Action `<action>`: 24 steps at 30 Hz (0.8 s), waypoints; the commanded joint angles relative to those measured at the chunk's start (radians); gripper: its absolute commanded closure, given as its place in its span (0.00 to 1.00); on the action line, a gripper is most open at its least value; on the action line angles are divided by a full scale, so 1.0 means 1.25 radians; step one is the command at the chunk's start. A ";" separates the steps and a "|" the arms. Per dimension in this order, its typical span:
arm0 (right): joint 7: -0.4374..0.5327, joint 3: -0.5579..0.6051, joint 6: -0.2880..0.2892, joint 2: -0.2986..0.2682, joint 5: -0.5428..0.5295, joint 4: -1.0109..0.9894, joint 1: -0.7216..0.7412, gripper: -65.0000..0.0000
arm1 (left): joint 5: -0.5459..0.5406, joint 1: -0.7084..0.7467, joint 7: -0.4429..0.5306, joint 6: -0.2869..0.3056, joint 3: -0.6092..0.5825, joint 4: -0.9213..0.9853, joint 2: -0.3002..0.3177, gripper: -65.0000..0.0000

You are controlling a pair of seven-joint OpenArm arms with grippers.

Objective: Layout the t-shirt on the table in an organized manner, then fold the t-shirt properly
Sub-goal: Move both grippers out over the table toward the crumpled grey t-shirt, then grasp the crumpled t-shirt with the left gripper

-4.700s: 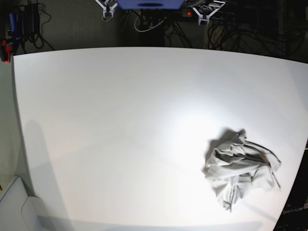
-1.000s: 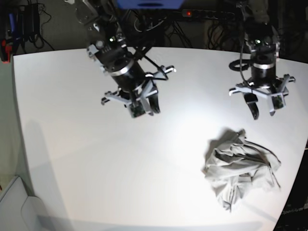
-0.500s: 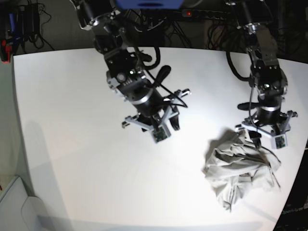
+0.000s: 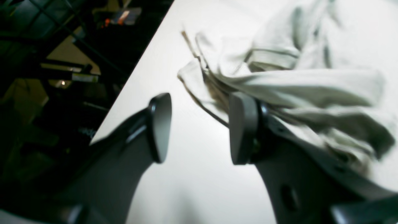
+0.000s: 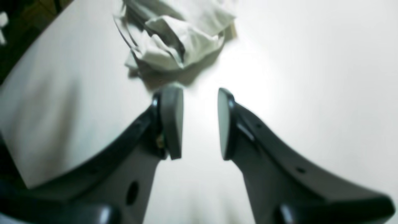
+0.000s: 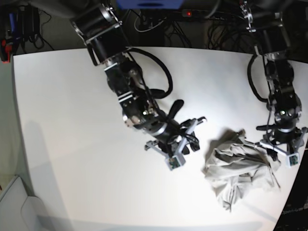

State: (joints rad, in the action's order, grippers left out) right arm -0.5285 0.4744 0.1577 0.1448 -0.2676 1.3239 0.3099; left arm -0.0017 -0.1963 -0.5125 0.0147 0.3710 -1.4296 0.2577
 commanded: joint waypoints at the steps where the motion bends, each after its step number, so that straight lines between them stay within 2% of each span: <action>1: 0.023 0.002 0.001 0.010 -0.020 0.008 0.018 0.69 | 0.001 -0.039 0.045 -0.001 0.001 0.020 0.013 0.55; 9: 0.031 0.003 0.001 -0.001 -0.026 0.007 -0.014 0.69 | 0.001 -0.154 0.199 -0.001 -0.004 0.238 0.007 0.55; 12: 0.031 0.002 0.001 -0.021 -0.026 0.008 -0.024 0.69 | 0.001 -0.176 0.257 -0.001 -0.003 0.316 -0.005 0.55; 16: 0.031 0.002 0.001 -0.024 -0.026 0.008 -0.026 0.69 | 0.000 -0.216 0.338 -0.003 0.002 0.415 -0.024 0.55; 21: 0.026 0.002 0.001 -0.026 -0.026 0.008 -0.028 0.69 | -0.002 -0.255 0.376 -0.009 0.005 0.480 -0.047 0.55; 24: 0.025 0.002 0.001 -0.026 -0.026 0.006 -0.028 0.69 | -0.041 -0.260 0.375 -0.009 0.005 0.484 -0.066 0.55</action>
State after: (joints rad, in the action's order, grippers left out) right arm -0.5228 0.4782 0.1566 0.0998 -0.2932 1.3144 0.2512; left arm -0.0521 -0.4934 -0.0689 0.0032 0.3763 -0.8104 0.1692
